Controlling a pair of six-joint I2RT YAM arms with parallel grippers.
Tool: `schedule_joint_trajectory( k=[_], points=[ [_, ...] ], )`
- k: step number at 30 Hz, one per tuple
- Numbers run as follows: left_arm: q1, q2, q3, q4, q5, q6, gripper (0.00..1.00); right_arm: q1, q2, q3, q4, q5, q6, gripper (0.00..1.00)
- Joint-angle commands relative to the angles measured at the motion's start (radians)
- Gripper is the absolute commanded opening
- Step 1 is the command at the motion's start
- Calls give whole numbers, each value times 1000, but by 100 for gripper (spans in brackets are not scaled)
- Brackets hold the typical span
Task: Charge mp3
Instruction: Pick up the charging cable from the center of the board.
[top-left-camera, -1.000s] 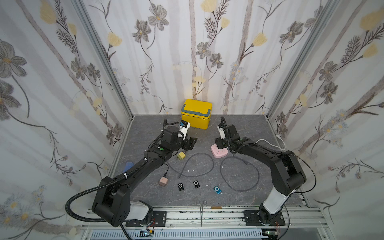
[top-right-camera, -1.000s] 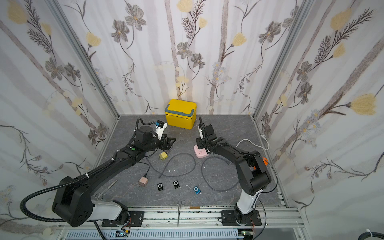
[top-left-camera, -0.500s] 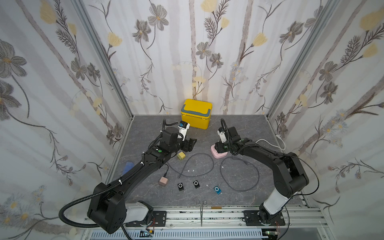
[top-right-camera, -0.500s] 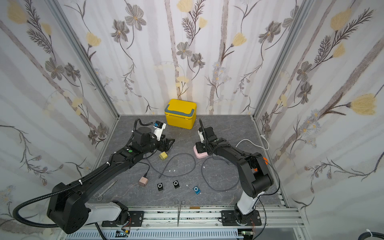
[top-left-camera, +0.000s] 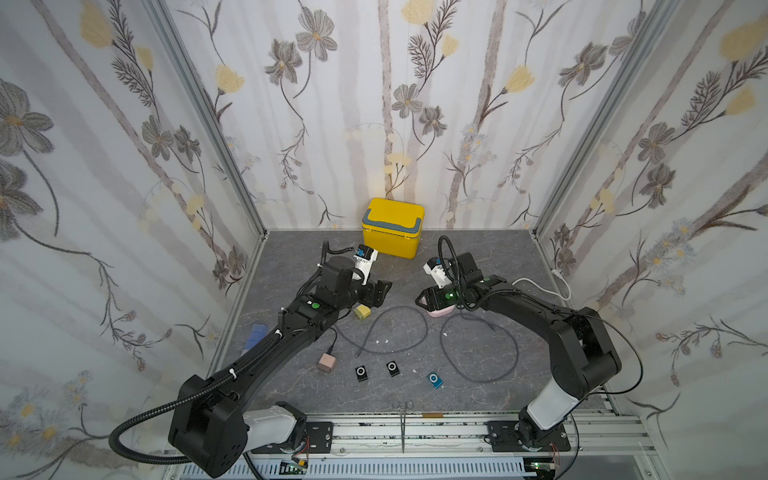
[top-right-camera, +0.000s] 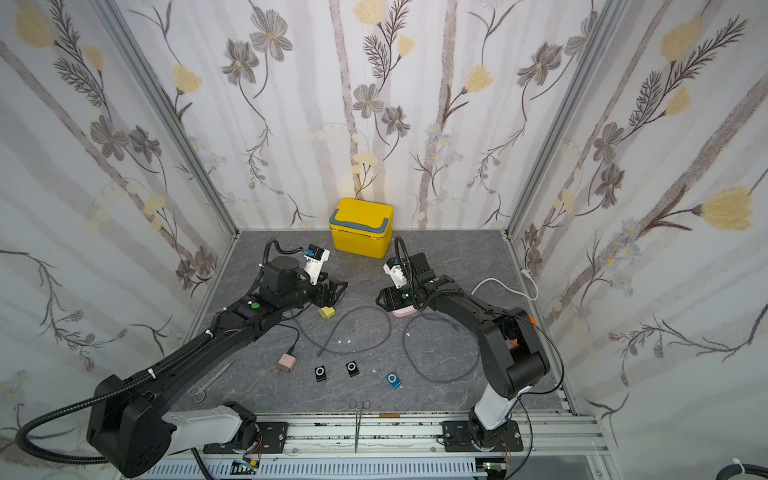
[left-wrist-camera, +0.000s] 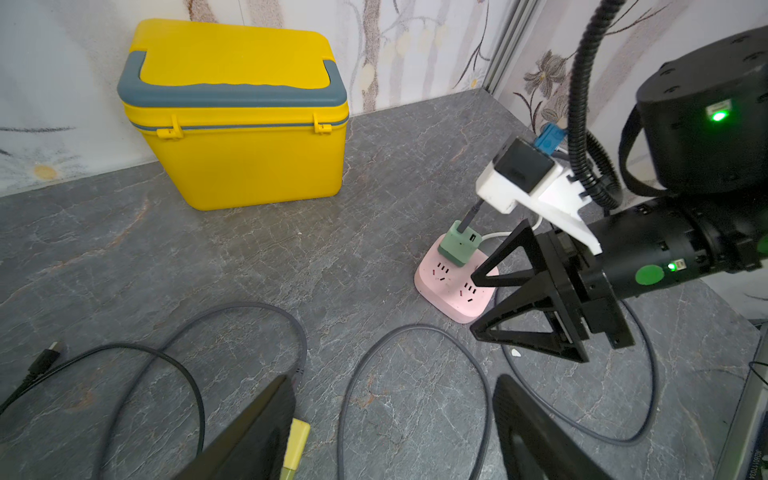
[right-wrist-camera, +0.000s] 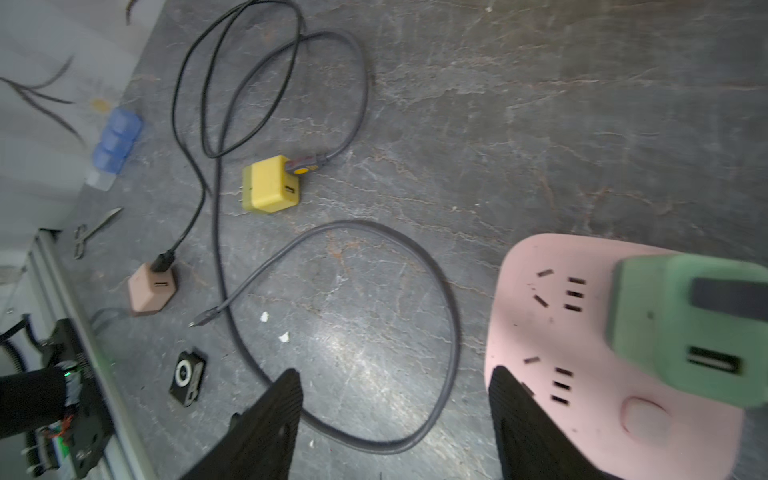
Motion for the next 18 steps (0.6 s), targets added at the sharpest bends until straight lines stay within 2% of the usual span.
schedule_joint_trajectory(
  k=[1,7,14,18],
  points=[
    [0,-20,11,-22,-16,-8,79,-1,17,20,47,-238,-13,74],
    [-3,-47,35,-76,-64,-22,81,-1,61,55,159,-524,82,82],
    [-4,-89,50,-116,-111,-37,85,-1,25,75,177,-570,105,86],
    [-11,-91,71,-138,-141,-33,85,-1,-38,69,186,-576,123,84]
  ],
)
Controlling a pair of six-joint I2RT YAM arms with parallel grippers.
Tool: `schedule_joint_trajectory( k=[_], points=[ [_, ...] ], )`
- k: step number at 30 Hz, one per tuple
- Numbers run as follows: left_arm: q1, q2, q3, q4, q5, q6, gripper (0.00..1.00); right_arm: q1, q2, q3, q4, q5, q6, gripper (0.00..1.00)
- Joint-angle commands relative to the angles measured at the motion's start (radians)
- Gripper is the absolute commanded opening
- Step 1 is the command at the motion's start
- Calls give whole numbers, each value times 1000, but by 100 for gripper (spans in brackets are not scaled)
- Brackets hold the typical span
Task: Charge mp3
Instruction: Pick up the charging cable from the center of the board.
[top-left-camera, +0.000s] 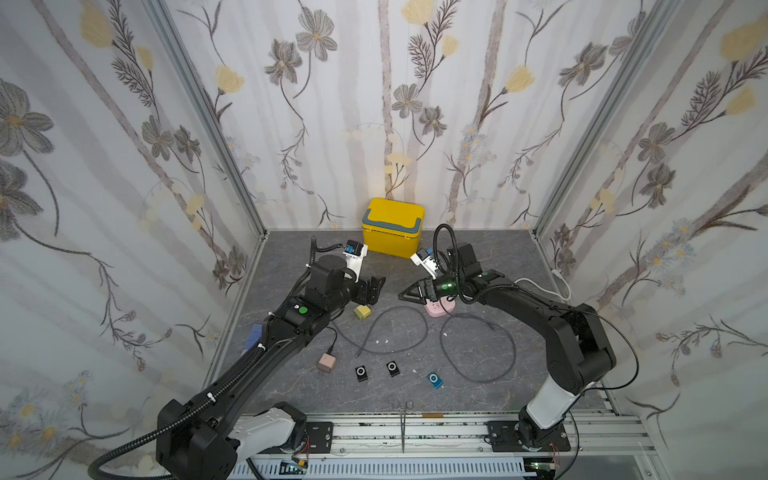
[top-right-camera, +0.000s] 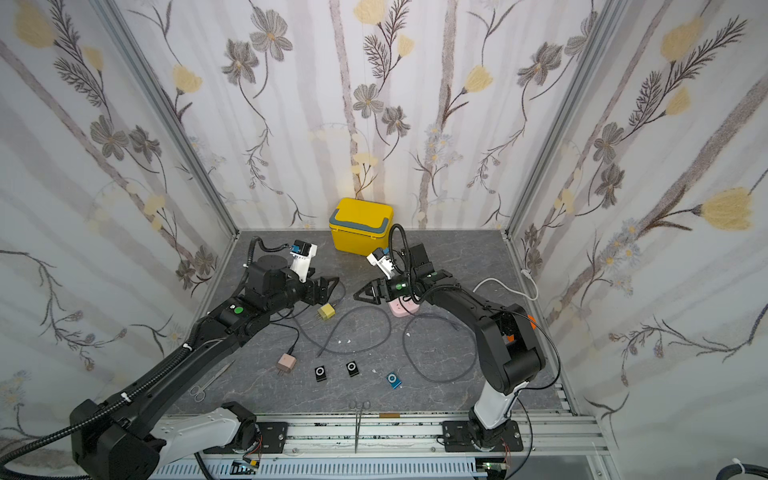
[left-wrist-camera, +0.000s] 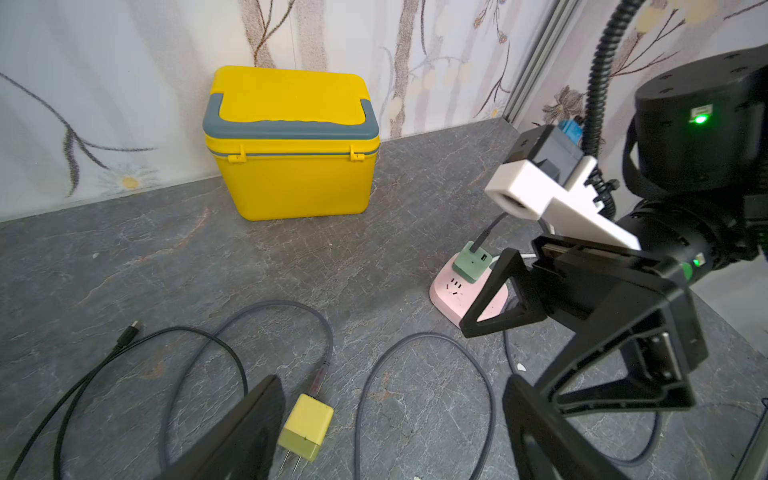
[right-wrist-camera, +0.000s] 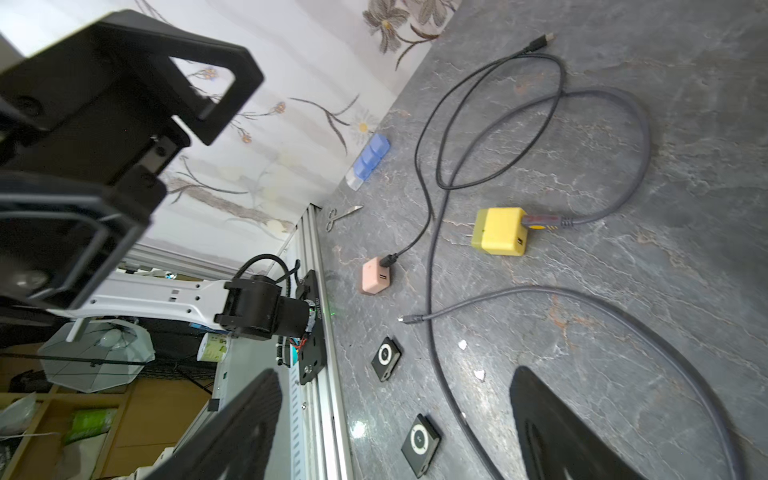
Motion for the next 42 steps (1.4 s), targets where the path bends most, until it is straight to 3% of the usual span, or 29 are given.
schedule_joint_trajectory(
  k=[1,3,7,17,25,31,42],
  points=[
    [-12,0,24,-29,-45,-2,85,0,-62,3,22,-34,4,82],
    [-43,25,57,-69,-89,12,83,-4,-124,-2,-18,28,-20,82],
    [-157,77,111,-125,-199,66,81,-33,-270,-67,-73,290,-34,81],
    [-330,230,147,-150,-210,89,75,-278,-566,-332,-103,681,24,70],
    [-434,443,202,-103,-182,72,70,-419,-571,-432,-111,819,62,66],
    [-472,669,375,-154,-171,69,66,-478,-542,-488,-115,909,73,59],
    [-489,903,523,-203,-227,-96,55,-488,-465,-520,-65,899,105,50]
  ],
)
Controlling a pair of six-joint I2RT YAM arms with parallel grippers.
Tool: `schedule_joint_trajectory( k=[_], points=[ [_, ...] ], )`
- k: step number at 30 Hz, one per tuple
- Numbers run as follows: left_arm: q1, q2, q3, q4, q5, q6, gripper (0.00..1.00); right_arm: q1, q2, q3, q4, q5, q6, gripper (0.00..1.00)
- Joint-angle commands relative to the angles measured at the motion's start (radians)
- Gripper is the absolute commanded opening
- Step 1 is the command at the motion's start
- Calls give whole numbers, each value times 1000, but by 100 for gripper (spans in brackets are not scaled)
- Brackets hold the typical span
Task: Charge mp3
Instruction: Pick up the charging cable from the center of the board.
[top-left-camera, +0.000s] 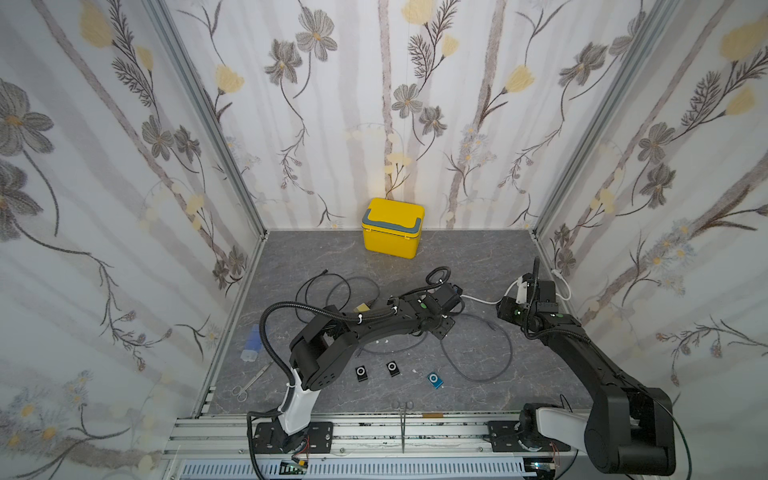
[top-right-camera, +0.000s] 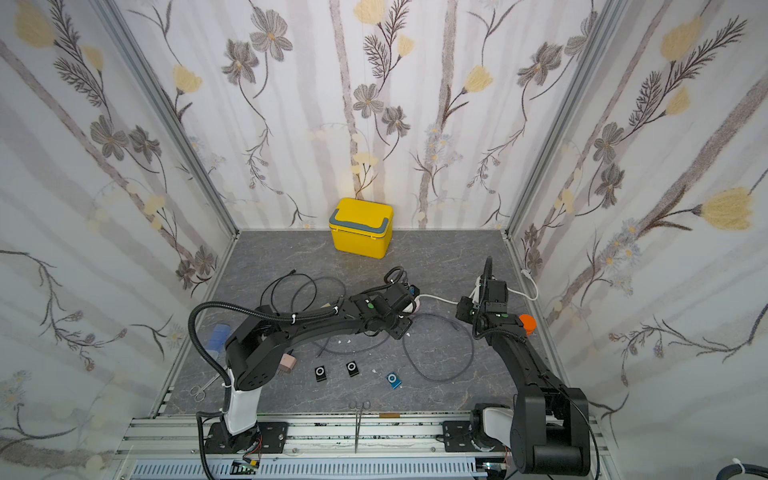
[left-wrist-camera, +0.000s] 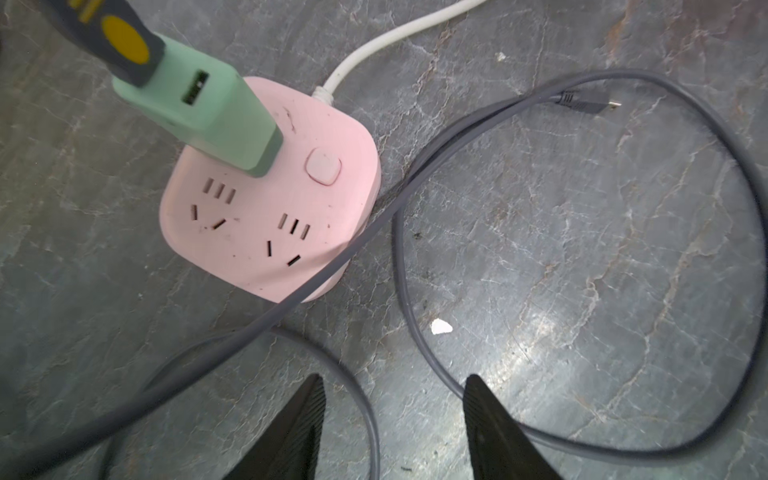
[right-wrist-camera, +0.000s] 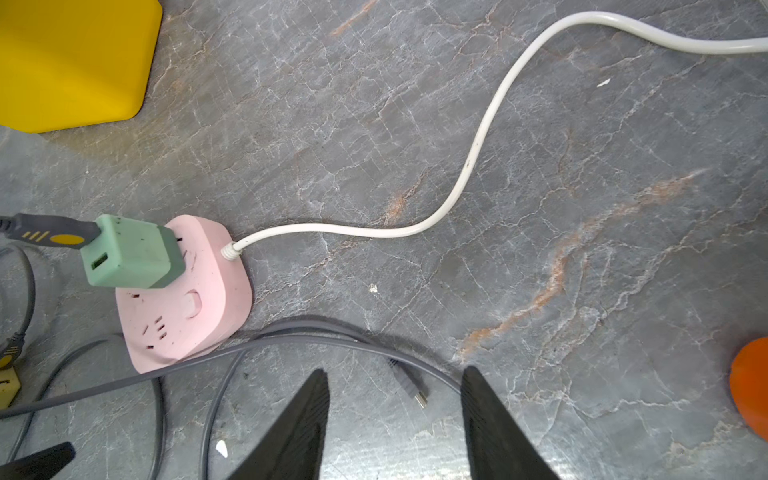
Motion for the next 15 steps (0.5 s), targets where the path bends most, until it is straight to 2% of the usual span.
schedule_joint_trajectory(
  k=[1,9,15],
  points=[
    [-10,43,35,-19,-39,-75,54,0,10,-3,51,6,28,49],
    [-27,142,90,-20,-110,-107,50,0,12,-12,68,5,36,46],
    [-26,199,130,-22,-120,-132,44,0,-12,-16,67,-15,37,45]
  ],
)
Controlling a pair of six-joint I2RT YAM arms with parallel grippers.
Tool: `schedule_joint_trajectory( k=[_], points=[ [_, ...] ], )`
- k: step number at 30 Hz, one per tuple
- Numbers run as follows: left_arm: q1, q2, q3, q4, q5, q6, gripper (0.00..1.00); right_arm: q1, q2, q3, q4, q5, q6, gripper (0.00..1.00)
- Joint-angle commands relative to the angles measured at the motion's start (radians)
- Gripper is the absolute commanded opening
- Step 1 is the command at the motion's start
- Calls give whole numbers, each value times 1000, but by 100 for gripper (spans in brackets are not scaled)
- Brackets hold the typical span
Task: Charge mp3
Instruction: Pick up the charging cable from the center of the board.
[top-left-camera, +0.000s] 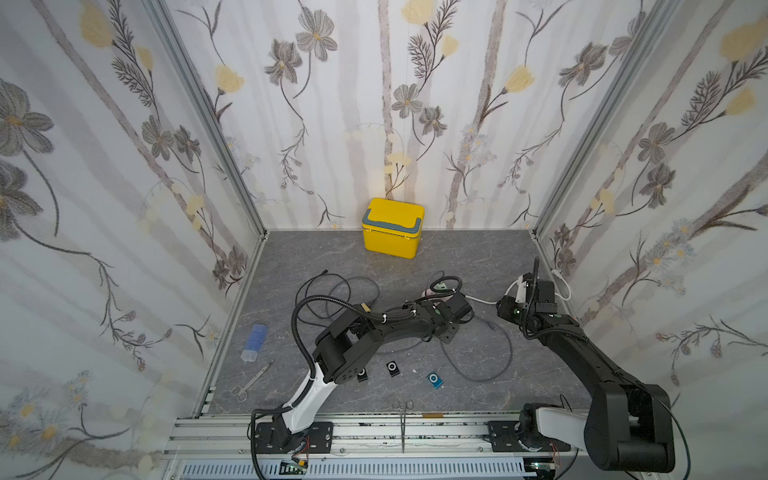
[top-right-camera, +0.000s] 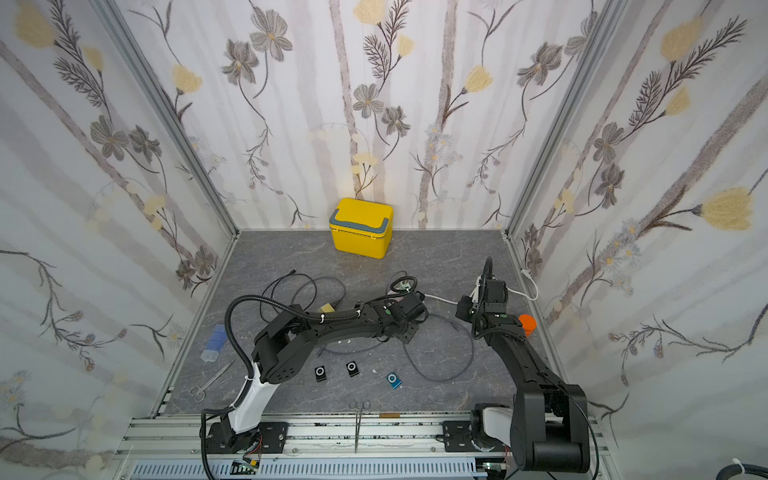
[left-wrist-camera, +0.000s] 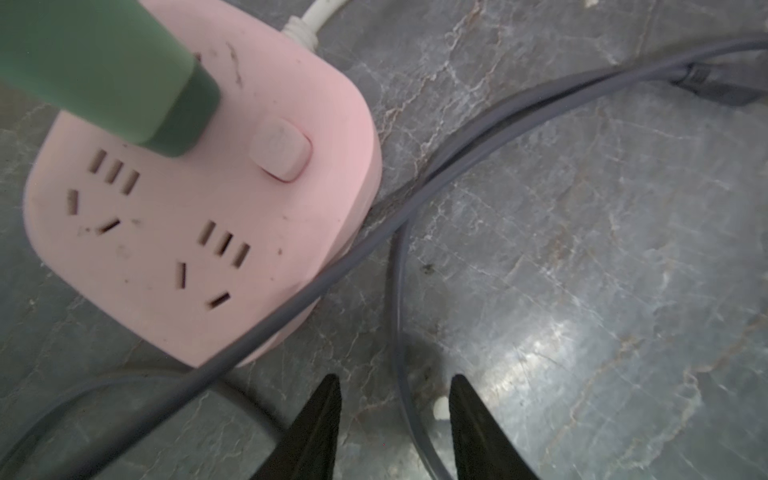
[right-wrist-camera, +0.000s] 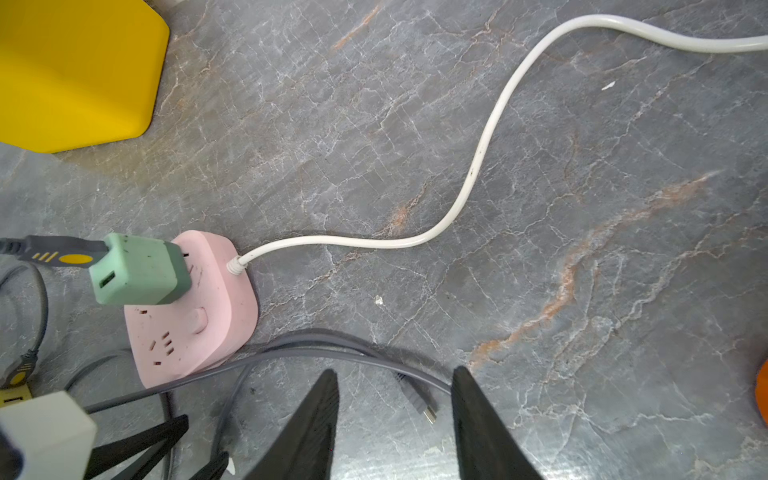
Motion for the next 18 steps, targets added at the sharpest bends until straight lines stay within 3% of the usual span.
schedule_joint_trajectory(
  k=[1,7,18],
  points=[
    [2,30,29,-20,-24,-38,43,0,-17,-6,23,-12,12,44],
    [10,68,49,-47,19,-78,33,0,-51,-21,29,-42,23,44],
    [34,35,-45,-48,109,-143,5,0,-87,-49,26,-51,22,44]
  ],
)
